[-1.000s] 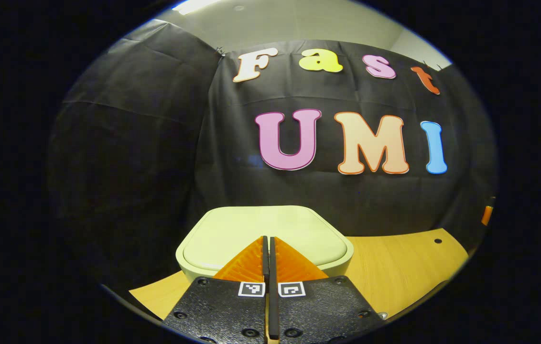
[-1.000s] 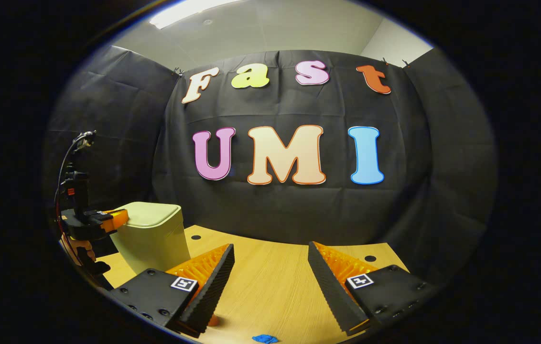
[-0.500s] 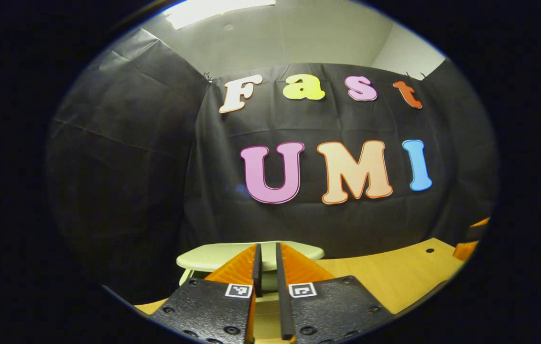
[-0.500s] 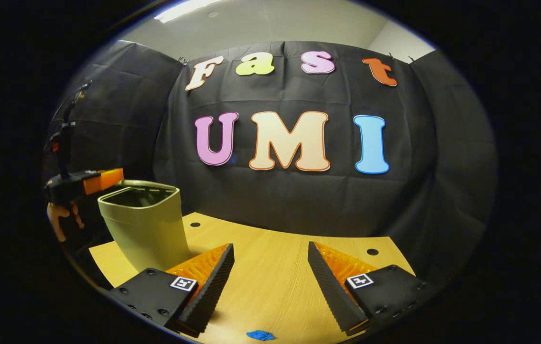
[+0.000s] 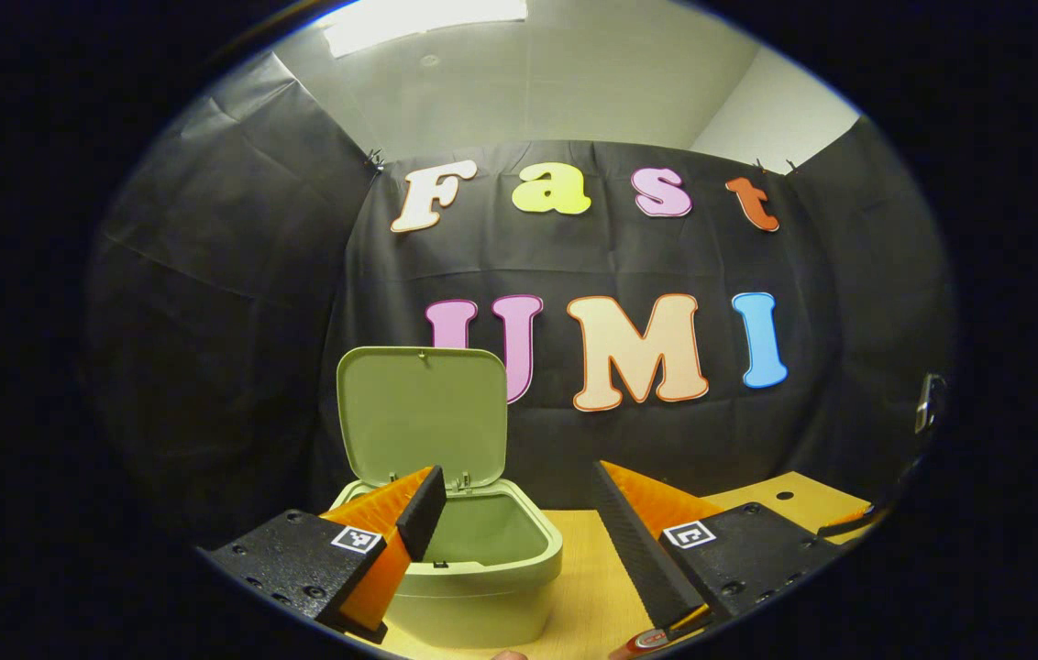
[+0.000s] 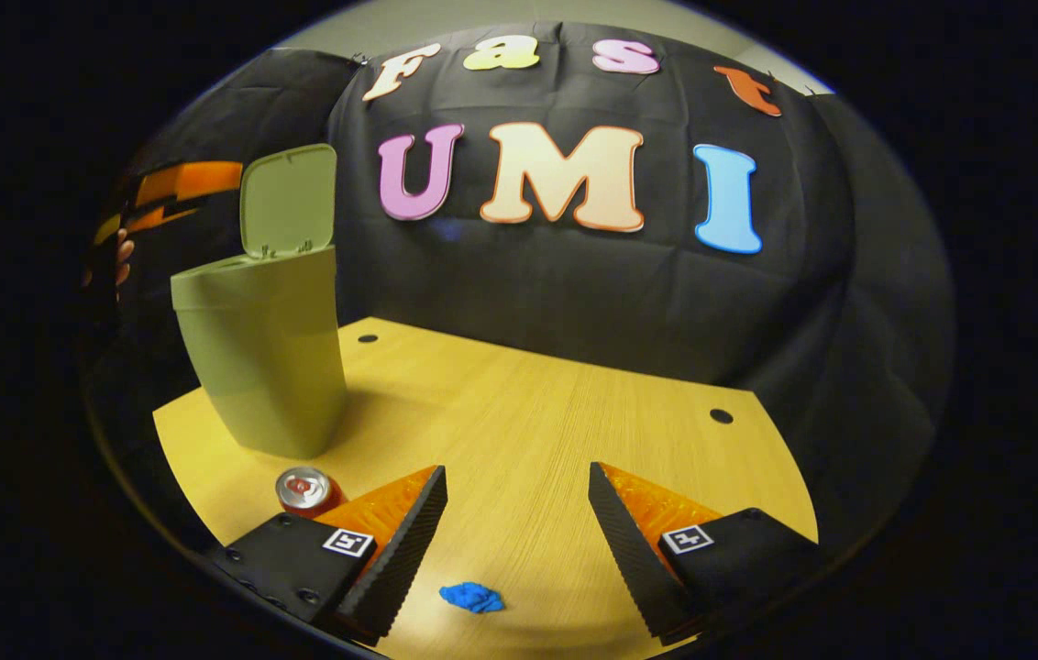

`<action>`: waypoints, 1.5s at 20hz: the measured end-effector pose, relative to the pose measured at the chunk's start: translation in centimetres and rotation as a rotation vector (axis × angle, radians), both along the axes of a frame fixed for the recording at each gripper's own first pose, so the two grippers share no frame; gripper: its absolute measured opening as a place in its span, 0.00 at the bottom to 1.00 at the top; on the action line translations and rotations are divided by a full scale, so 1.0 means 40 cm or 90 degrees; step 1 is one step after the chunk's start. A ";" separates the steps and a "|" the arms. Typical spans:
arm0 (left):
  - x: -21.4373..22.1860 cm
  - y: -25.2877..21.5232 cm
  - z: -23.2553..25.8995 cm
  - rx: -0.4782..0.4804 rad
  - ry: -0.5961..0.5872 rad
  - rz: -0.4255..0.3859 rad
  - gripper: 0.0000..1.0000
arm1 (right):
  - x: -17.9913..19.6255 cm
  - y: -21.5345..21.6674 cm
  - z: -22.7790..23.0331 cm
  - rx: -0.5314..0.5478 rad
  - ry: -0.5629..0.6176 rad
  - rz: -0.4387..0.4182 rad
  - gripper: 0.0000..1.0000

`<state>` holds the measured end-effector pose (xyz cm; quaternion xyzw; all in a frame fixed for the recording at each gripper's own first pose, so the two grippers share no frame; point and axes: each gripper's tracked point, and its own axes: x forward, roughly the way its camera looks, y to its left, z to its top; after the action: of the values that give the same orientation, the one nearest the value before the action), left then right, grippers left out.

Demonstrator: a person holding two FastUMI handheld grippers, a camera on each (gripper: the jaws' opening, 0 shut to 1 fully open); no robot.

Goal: Press the lid of the desktop garbage bin to open it, pick up the crumpled paper on the desktop and throw it into the bin, then pick up the pop can on the desktop and drop it into the bin, and finally close the garbage bin lid.

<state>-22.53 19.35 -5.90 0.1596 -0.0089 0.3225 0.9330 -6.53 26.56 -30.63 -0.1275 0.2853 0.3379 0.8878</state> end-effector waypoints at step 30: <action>-0.025 -0.027 0.009 0.038 0.046 0.019 0.98 | -0.128 0.025 -0.261 -0.053 0.187 0.039 0.10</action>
<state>-23.52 18.27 -5.55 0.1992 0.0174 0.3297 0.9227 -11.64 27.54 -41.05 -0.1219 0.4216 0.3680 0.8197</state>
